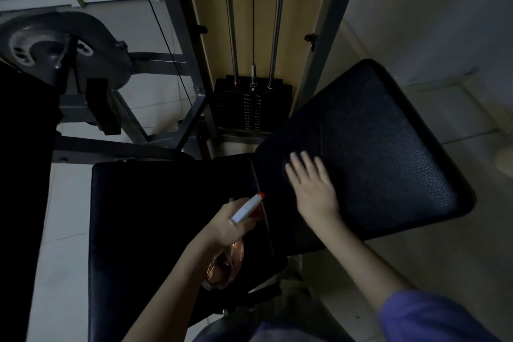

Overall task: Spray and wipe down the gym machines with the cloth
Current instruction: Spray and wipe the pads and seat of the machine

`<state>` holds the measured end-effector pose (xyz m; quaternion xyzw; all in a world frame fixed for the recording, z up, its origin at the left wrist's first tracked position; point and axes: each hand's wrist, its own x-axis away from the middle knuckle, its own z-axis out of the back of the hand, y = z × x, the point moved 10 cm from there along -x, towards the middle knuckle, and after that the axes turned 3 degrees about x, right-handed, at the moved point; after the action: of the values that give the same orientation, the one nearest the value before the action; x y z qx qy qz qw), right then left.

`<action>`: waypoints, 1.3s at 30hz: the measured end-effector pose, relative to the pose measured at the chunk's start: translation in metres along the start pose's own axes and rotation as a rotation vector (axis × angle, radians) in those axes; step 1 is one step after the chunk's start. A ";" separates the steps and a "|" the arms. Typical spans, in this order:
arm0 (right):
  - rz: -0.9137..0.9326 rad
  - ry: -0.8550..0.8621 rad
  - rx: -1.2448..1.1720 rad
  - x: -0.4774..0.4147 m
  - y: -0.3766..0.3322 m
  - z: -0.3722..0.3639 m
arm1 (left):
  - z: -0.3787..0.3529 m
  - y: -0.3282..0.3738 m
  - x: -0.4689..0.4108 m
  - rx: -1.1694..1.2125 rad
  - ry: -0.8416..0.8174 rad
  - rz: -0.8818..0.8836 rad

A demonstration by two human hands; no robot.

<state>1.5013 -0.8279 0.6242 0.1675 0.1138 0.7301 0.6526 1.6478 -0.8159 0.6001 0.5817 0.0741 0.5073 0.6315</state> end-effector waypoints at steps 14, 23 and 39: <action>-0.019 -0.038 0.013 -0.049 0.004 -0.001 | 0.016 -0.002 -0.015 0.089 0.068 -0.013; -0.054 0.123 0.006 -0.060 0.034 0.012 | 0.021 -0.005 -0.029 0.077 0.065 0.009; 0.037 0.181 -0.163 -0.075 0.048 0.021 | 0.034 -0.020 -0.074 0.074 0.154 0.042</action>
<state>1.4723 -0.9097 0.6551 0.0493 0.1096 0.7610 0.6375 1.6471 -0.8879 0.5578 0.5653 0.1287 0.5606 0.5913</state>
